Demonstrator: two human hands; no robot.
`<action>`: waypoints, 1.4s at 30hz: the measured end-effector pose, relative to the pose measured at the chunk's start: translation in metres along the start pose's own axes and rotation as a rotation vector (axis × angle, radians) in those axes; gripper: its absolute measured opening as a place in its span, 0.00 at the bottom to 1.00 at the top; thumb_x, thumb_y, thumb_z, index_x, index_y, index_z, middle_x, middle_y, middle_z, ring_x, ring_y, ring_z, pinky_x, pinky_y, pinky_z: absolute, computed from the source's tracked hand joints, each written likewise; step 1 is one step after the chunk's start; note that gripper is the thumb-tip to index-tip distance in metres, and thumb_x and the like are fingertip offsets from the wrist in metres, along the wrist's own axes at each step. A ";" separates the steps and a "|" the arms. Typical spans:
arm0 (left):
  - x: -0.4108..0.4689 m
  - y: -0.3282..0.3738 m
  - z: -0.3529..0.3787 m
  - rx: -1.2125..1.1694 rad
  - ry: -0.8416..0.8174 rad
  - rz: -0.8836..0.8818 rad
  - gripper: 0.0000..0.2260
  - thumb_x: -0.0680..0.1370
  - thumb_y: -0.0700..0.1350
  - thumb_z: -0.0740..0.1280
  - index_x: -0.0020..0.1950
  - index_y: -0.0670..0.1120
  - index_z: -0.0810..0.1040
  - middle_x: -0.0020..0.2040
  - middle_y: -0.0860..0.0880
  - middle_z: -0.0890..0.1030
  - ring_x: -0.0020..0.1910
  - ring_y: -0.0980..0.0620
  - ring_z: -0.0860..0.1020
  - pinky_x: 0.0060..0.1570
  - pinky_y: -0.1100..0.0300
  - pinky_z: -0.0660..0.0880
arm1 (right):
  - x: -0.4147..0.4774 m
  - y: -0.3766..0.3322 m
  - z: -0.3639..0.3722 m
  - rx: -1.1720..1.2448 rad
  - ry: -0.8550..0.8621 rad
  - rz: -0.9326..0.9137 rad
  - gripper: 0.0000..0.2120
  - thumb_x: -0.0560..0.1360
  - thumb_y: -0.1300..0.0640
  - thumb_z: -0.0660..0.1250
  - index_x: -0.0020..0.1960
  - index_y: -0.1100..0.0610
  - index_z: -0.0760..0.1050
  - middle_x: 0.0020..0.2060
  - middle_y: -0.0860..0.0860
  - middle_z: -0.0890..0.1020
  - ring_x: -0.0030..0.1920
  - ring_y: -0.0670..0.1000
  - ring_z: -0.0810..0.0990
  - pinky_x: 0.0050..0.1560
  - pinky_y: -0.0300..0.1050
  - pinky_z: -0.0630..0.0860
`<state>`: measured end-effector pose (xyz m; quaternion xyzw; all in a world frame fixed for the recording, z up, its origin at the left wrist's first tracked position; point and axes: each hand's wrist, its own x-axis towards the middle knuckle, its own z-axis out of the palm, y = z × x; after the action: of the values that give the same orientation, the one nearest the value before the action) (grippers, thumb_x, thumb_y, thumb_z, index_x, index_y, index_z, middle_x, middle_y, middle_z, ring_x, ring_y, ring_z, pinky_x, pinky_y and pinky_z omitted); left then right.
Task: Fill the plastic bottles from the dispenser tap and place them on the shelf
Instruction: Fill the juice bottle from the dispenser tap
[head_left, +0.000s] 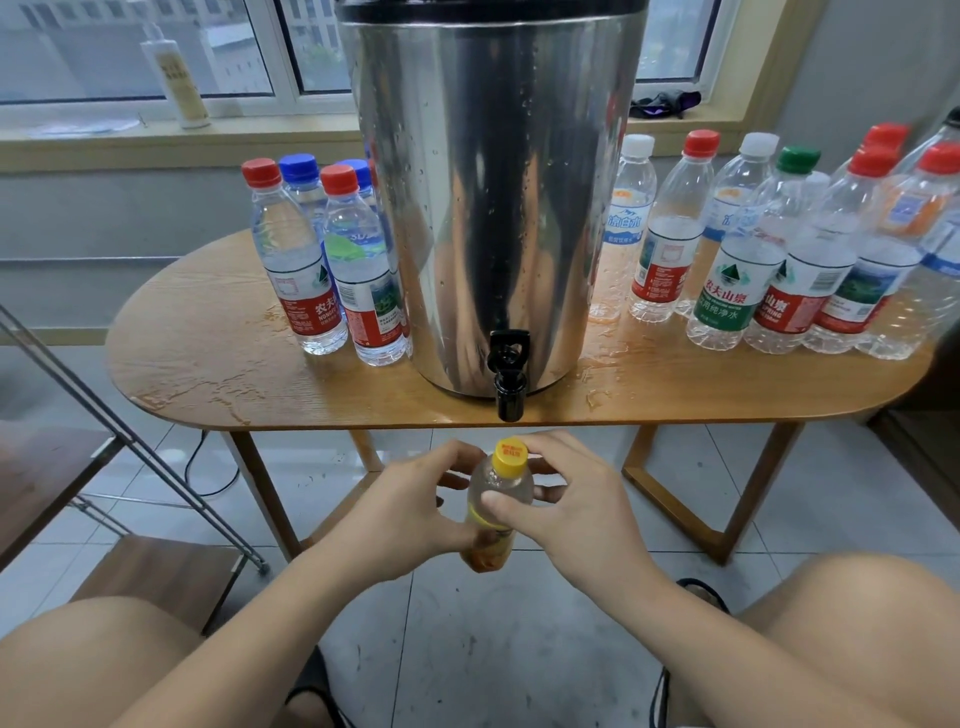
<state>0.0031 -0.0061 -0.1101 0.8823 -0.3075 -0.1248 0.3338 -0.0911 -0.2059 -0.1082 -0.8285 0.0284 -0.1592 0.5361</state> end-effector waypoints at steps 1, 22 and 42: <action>-0.001 0.002 0.003 -0.002 0.014 0.011 0.30 0.71 0.59 0.82 0.69 0.66 0.73 0.61 0.69 0.81 0.62 0.69 0.78 0.60 0.62 0.82 | -0.001 -0.002 -0.001 0.021 -0.005 0.003 0.19 0.71 0.52 0.83 0.59 0.41 0.84 0.56 0.40 0.83 0.62 0.44 0.81 0.52 0.36 0.81; -0.023 0.027 -0.073 -0.266 0.342 0.068 0.24 0.71 0.45 0.85 0.62 0.54 0.79 0.55 0.58 0.88 0.55 0.54 0.86 0.51 0.62 0.82 | 0.071 -0.088 -0.118 -0.181 0.103 -0.079 0.06 0.77 0.53 0.79 0.51 0.45 0.85 0.45 0.45 0.87 0.42 0.50 0.87 0.50 0.57 0.87; 0.052 -0.006 -0.136 -0.222 0.626 0.007 0.28 0.72 0.47 0.84 0.68 0.49 0.76 0.58 0.52 0.84 0.54 0.53 0.83 0.52 0.56 0.83 | 0.243 -0.116 -0.171 -0.704 0.279 -0.128 0.22 0.78 0.57 0.71 0.71 0.54 0.78 0.64 0.54 0.83 0.55 0.58 0.85 0.57 0.58 0.83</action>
<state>0.1044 0.0347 -0.0132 0.8351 -0.1775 0.1205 0.5066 0.0742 -0.3602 0.1163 -0.9324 0.1024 -0.2840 0.1990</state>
